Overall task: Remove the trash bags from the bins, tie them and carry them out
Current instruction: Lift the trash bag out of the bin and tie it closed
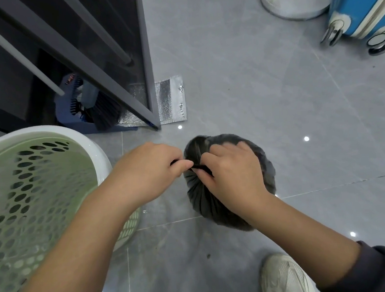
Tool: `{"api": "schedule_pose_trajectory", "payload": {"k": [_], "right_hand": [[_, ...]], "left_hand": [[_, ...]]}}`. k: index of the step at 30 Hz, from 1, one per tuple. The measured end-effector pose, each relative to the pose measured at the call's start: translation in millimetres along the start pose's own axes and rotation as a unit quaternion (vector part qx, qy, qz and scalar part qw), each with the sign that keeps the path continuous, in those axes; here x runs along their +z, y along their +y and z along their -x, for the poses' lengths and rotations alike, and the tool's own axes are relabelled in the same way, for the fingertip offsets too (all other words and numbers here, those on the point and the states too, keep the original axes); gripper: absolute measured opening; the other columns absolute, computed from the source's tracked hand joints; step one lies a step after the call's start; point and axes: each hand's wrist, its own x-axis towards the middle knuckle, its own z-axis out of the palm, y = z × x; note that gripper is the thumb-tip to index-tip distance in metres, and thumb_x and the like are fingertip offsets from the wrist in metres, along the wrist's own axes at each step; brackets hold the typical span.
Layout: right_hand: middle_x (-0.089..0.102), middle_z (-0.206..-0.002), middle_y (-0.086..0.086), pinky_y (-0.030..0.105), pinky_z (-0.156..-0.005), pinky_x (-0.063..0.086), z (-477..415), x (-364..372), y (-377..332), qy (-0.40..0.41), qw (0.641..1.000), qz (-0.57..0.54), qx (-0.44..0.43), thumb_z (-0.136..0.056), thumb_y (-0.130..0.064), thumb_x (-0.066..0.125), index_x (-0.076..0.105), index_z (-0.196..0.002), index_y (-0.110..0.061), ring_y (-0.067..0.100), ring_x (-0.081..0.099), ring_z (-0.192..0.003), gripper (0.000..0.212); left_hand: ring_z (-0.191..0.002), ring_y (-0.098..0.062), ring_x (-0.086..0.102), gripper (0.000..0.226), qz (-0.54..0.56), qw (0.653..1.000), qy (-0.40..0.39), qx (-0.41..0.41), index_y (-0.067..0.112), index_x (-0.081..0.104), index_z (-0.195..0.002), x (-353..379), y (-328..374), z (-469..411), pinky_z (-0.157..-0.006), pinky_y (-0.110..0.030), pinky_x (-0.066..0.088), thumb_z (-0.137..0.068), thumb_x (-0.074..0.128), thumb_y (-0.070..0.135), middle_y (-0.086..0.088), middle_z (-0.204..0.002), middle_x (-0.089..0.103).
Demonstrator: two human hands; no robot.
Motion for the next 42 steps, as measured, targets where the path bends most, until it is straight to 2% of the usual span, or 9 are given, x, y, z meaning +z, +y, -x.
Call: {"api": "schedule_pose_trajectory", "payload": {"k": [6, 9, 13, 19, 24, 29, 34, 39, 42], "right_hand": [[0.058, -0.068, 0.002, 0.027, -0.058, 0.027, -5, 2, 2, -0.006, 1.000, -0.023, 0.004, -0.069, -0.032, 0.078, 0.058, -0.067, -0.014, 0.026, 0.055, -0.064, 0.027], [0.058, -0.064, -0.002, 0.026, -0.050, 0.030, -7, -2, 0, -0.030, 0.998, -0.041, 0.026, -0.075, -0.037, 0.071, 0.053, -0.074, -0.017, 0.024, 0.055, -0.054, 0.027], [0.066, -0.077, -0.007, 0.028, -0.049, 0.043, -5, -2, 3, -0.082, 0.994, -0.060, 0.033, -0.089, -0.044, 0.050, 0.062, -0.096, -0.026, 0.022, 0.062, -0.062, 0.023], [0.055, -0.080, 0.000, 0.029, -0.062, 0.034, -2, 3, 10, -0.067, 0.989, -0.088, -0.094, -0.085, -0.038, 0.061, 0.062, -0.074, -0.015, 0.022, 0.052, -0.075, 0.026], [0.053, -0.071, -0.002, 0.027, -0.047, 0.027, -2, -1, 3, -0.086, 0.994, -0.069, -0.008, -0.086, -0.035, 0.062, 0.055, -0.079, -0.016, 0.024, 0.056, -0.062, 0.021], [0.060, -0.095, -0.006, 0.034, -0.062, 0.047, -5, -5, 4, -0.129, 0.986, -0.093, 0.054, -0.090, -0.038, 0.050, 0.057, -0.108, -0.031, 0.024, 0.061, -0.081, 0.022], [0.057, -0.084, -0.007, 0.032, -0.059, 0.046, 0, -4, 5, -0.110, 0.979, -0.162, 0.053, -0.086, -0.045, 0.059, 0.067, -0.087, -0.026, 0.018, 0.058, -0.073, 0.020], [0.061, -0.101, 0.000, 0.037, -0.081, 0.045, -2, -2, 10, -0.138, 0.970, -0.197, -0.029, -0.088, -0.034, 0.057, 0.068, -0.087, -0.015, 0.022, 0.057, -0.092, 0.022], [0.062, -0.090, -0.001, 0.031, -0.063, 0.041, -8, -4, 9, -0.129, 0.982, -0.138, -0.020, -0.091, -0.033, 0.055, 0.066, -0.088, -0.015, 0.023, 0.060, -0.082, 0.021]], "left_hand": [[-0.061, -0.008, 0.055, 0.024, 0.089, 0.996, 0.002, -0.013, 0.025, 0.055, -0.070, 7, 0, -5, -0.058, -0.027, 0.043, -0.093, 0.052, 0.031, 0.007, -0.065, 0.057], [-0.066, -0.008, 0.050, 0.019, 0.075, 0.997, 0.015, -0.016, 0.025, 0.057, -0.075, 10, -1, -6, -0.058, -0.027, 0.038, -0.093, 0.052, 0.031, 0.010, -0.065, 0.051], [-0.074, -0.016, 0.054, 0.030, 0.038, 0.999, 0.009, -0.012, 0.024, 0.062, -0.076, 5, -1, -3, -0.066, -0.033, 0.044, -0.093, 0.047, 0.042, 0.009, -0.065, 0.054], [-0.061, -0.014, 0.051, 0.041, 0.029, 0.999, 0.002, -0.024, 0.018, 0.058, -0.066, 3, -9, 0, -0.059, -0.034, 0.043, -0.090, 0.049, 0.050, 0.003, -0.056, 0.052], [-0.067, -0.009, 0.051, 0.022, 0.072, 0.997, -0.010, -0.028, 0.018, 0.060, -0.077, 7, -7, -3, -0.057, -0.025, 0.037, -0.091, 0.057, 0.035, 0.007, -0.066, 0.057], [-0.064, -0.008, 0.049, 0.023, 0.058, 0.998, -0.030, -0.014, 0.024, 0.052, -0.072, 8, -5, -2, -0.059, -0.031, 0.037, -0.091, 0.055, 0.037, 0.008, -0.065, 0.055], [-0.062, -0.007, 0.050, 0.030, 0.013, 1.000, -0.025, -0.009, 0.024, 0.062, -0.076, 2, -8, 4, -0.059, -0.032, 0.041, -0.093, 0.046, 0.043, 0.008, -0.054, 0.050], [-0.069, -0.012, 0.053, 0.028, 0.044, 0.999, 0.025, -0.007, 0.020, 0.060, -0.071, 8, -12, 3, -0.068, -0.034, 0.044, -0.093, 0.050, 0.033, 0.006, -0.066, 0.060], [-0.063, -0.008, 0.050, 0.025, 0.064, 0.997, 0.043, -0.011, 0.020, 0.061, -0.074, 9, -8, 3, -0.058, -0.029, 0.038, -0.094, 0.050, 0.030, 0.008, -0.057, 0.054]]}}
